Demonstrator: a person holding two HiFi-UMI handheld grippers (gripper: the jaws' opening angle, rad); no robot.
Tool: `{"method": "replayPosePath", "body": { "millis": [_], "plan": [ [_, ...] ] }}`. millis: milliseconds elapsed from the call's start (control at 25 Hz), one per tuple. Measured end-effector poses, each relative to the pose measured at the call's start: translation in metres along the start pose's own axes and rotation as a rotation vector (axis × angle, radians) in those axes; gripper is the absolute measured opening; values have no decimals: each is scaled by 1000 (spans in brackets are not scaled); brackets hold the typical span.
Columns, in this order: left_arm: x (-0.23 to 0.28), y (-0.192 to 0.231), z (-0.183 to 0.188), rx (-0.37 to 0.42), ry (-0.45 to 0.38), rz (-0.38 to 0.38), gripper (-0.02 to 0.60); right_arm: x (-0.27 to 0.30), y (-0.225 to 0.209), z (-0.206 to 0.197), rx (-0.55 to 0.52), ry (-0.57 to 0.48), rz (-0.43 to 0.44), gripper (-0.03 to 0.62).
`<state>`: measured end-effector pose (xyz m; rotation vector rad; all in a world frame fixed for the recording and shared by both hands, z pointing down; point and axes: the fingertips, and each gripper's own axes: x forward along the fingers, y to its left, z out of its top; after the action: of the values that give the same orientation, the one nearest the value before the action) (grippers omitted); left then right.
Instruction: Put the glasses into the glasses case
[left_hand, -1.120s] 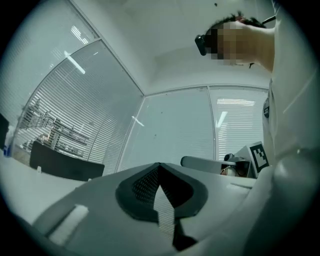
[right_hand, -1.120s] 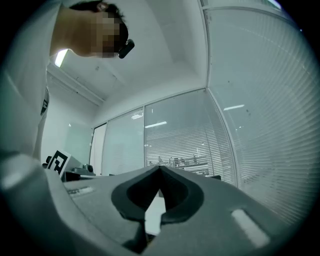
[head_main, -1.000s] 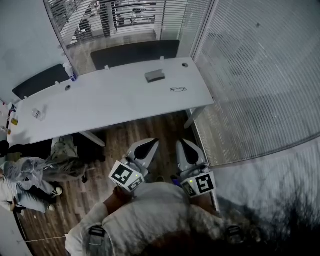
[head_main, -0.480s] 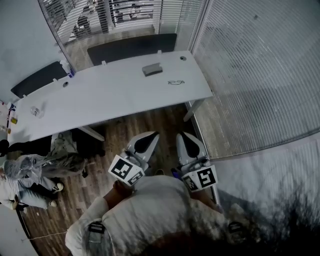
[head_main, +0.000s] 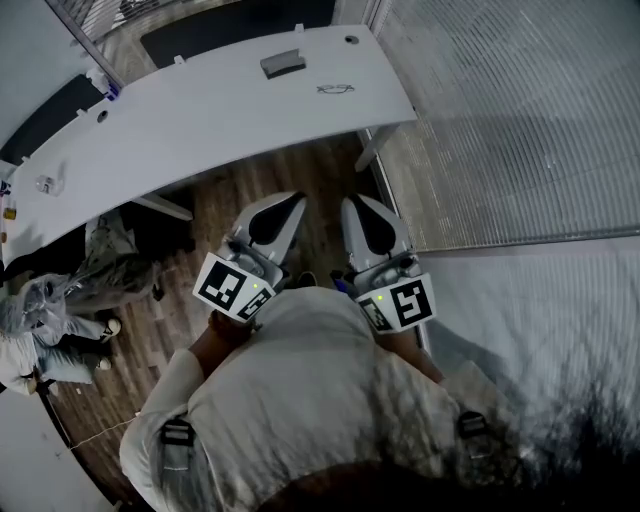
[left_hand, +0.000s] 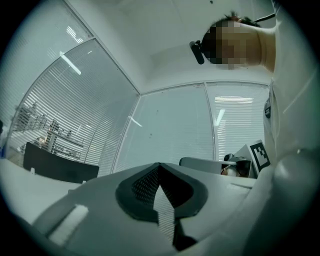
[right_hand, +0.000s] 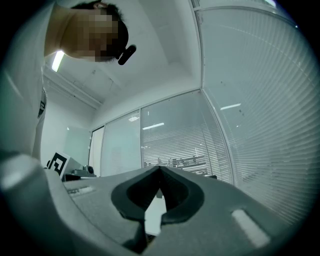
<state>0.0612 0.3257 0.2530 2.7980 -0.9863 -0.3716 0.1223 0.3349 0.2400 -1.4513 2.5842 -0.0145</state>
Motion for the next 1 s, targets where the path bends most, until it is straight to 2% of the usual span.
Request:
{"method": "replayPosePath", "body": {
  "millis": [560, 800, 1000],
  "plan": [
    [31, 14, -16, 0, 28, 54, 0, 8, -34, -14, 30, 31, 36, 2],
    [48, 48, -21, -12, 30, 64, -1, 40, -54, -28, 30, 53, 29, 2],
    [72, 104, -26, -24, 29, 69, 0, 92, -73, -47, 24, 69, 28, 2]
  ]
}}
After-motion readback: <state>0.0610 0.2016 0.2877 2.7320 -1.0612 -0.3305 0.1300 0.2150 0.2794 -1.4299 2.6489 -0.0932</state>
